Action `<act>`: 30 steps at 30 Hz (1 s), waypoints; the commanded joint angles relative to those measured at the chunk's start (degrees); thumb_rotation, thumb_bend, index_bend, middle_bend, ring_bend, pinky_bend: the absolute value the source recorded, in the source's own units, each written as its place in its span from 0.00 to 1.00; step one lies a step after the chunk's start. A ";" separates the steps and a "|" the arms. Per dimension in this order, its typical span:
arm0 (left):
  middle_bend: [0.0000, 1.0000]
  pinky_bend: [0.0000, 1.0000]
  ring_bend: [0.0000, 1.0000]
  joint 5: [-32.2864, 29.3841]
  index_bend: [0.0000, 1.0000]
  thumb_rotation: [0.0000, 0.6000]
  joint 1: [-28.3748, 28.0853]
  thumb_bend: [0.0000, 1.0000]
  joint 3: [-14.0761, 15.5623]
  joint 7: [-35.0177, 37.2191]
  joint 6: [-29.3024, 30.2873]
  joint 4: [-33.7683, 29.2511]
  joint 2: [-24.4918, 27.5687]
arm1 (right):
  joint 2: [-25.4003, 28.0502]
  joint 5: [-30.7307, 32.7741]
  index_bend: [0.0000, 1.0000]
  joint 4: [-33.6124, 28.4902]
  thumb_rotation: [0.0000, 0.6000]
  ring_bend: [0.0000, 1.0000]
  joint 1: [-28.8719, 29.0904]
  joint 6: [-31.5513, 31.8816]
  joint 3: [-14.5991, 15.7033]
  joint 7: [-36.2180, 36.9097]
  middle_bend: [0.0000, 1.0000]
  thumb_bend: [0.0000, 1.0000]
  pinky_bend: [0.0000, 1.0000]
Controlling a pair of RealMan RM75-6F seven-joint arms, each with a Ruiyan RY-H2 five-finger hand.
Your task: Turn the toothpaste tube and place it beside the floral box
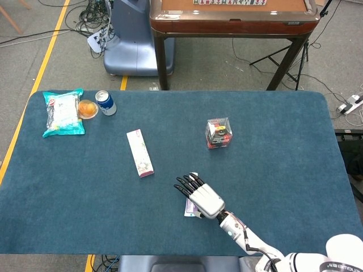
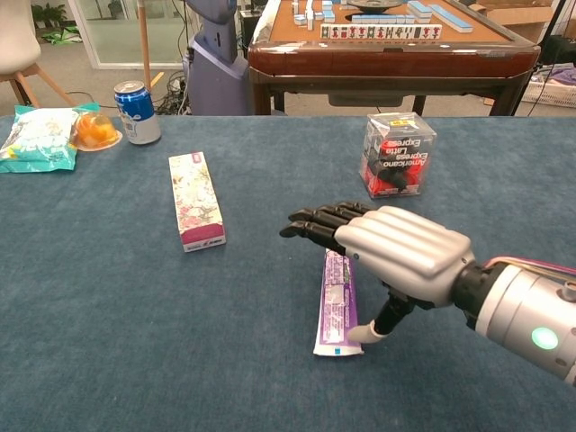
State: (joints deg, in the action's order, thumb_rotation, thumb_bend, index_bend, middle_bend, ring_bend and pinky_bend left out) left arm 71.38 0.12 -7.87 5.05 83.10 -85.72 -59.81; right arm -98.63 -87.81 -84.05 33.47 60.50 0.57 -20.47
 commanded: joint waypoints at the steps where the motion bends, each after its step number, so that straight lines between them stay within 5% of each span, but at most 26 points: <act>1: 0.61 0.51 0.44 0.04 0.65 1.00 0.06 0.24 -0.01 -0.08 0.14 -0.06 0.02 | -0.44 -0.33 0.09 0.11 1.00 0.00 -0.17 -0.06 0.46 0.00 0.00 0.00 0.06; 30: 0.61 0.51 0.44 0.03 0.66 1.00 0.43 0.24 -0.15 0.91 0.24 -0.18 0.47 | -4.39 0.13 0.09 4.89 1.00 0.00 -0.80 -0.53 -0.30 -2.89 0.00 0.00 0.06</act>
State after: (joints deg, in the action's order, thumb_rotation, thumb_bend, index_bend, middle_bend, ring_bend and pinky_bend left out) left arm 71.41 0.56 -8.03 5.95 83.34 -85.90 -59.33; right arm -103.01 -87.70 -79.18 32.66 59.98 0.29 -23.33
